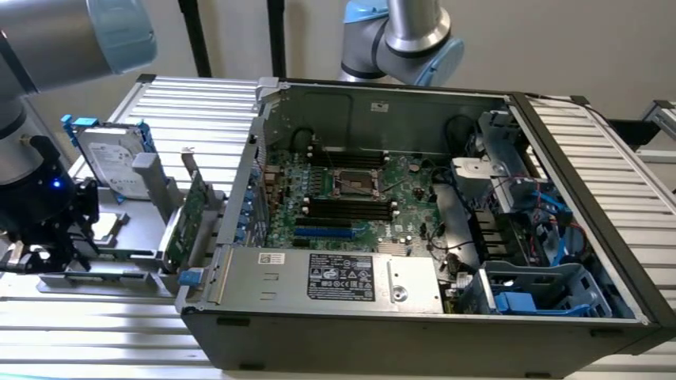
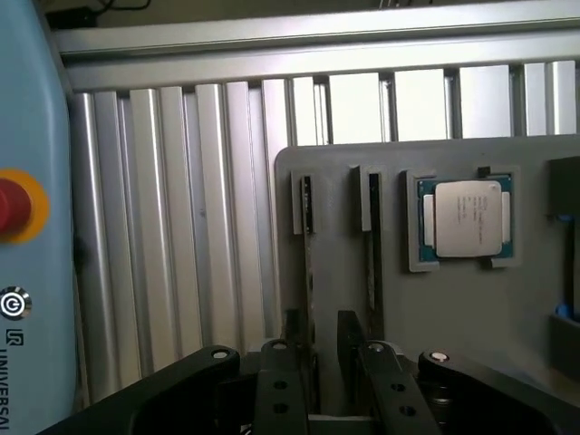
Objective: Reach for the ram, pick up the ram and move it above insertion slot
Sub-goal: 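Pick up the ram and move it above insertion slot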
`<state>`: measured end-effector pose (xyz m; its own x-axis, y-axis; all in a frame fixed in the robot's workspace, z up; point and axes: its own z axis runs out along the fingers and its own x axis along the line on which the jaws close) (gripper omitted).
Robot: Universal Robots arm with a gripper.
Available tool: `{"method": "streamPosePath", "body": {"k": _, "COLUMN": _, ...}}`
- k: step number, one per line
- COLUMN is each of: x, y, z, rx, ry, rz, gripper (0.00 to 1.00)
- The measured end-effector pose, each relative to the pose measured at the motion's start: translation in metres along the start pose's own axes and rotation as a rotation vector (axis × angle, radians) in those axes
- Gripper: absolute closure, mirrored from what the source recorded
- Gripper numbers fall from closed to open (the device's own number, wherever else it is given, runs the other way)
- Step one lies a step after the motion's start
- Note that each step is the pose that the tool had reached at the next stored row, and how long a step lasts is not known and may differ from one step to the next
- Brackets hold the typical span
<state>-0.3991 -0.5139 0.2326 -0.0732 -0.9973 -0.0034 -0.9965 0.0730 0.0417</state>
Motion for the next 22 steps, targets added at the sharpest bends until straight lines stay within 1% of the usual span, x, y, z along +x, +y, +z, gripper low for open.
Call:
{"method": "streamPosePath", "body": {"k": 11, "x": 0.004, "y": -0.001, "z": 0.0093, "rx": -0.0002, "ry": 0.0012, "rz": -0.028, "gripper": 0.69}}
{"method": "streamPosePath", "body": {"k": 22, "x": 0.004, "y": -0.0048, "z": 0.0169, "rx": -0.0002, "ry": 0.0023, "rz": -0.054, "gripper": 0.69}}
